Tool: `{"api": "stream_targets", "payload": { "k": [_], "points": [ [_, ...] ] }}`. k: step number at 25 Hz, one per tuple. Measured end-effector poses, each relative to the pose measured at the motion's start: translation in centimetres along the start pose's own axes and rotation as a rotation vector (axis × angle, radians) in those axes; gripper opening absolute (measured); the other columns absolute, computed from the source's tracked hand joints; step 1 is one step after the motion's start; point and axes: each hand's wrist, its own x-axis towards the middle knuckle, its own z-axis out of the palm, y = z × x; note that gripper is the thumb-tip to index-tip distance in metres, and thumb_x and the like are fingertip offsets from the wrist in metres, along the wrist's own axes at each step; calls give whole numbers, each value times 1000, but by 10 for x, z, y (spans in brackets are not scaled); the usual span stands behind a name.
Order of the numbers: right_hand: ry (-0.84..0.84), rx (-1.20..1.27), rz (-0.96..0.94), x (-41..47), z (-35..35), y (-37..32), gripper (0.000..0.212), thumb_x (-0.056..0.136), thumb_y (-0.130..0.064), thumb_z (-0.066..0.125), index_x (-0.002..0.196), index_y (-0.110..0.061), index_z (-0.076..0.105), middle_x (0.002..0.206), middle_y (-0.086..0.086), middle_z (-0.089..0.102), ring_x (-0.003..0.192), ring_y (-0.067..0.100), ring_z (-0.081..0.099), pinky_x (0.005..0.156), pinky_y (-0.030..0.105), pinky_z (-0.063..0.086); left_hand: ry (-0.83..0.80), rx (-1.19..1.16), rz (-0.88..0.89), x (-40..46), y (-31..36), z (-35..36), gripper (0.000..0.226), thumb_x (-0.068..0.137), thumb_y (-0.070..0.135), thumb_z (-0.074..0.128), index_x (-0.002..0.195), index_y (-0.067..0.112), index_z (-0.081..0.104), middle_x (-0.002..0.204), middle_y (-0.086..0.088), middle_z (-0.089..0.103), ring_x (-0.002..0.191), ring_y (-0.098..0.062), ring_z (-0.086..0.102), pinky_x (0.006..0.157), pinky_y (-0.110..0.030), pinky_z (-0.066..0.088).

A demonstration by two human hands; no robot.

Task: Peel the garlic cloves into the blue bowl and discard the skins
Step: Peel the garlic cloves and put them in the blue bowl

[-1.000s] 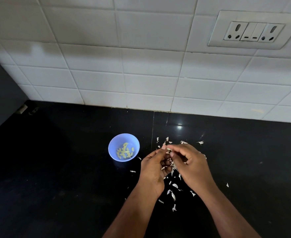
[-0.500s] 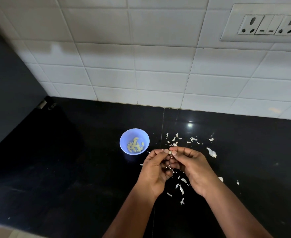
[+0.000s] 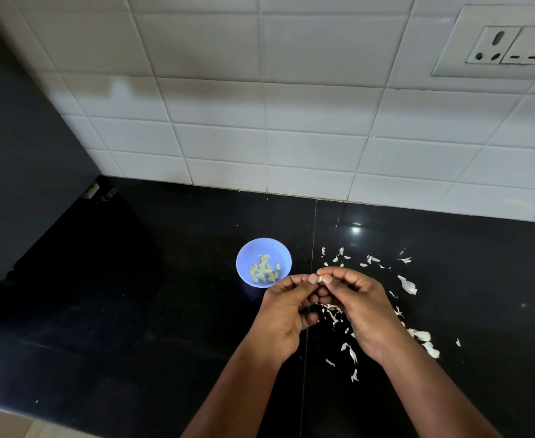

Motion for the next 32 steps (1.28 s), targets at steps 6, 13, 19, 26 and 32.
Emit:
{"api": "stream_targets", "payload": {
  "k": [6,13,19,26,32],
  "points": [
    [76,-107,-37,-2,3,0,17,97,-3,68,98,-14,81,90,7,81,77,14,72,76,23,60,107,159,125,1,0,4,7,95,14,76,92,18,71,76,0,66,69,-10,59,53,-25,44],
    [179,152,61,-6,17,10,10,99,-7,66,103,-3,74,81,19,68,59,17,60,49,31,51,-14,242,183,-3,-7,13,17,107,19,58,108,5,67,74,4,65,68,-7,57,58,-23,47],
    [177,334,81,-2,18,14,11,99,-11,65,94,-9,73,82,11,70,58,16,59,51,30,51,42,229,242,-12,2,3,9,99,11,69,100,5,63,78,-2,73,65,-11,61,55,-24,47],
    [249,263,128,-3,8,26,9,95,-16,71,97,-8,74,71,0,65,59,10,58,54,22,49,167,515,277,-5,-2,-16,9,86,22,86,90,24,78,83,6,78,62,-1,63,59,-18,50],
    [167,-304,21,11,7,25,9,97,-5,69,101,-9,77,83,7,77,70,19,73,67,32,63,114,698,189,-4,-17,-32,13,96,20,71,92,28,81,77,9,76,64,-1,66,65,-28,57]
  ]
}}
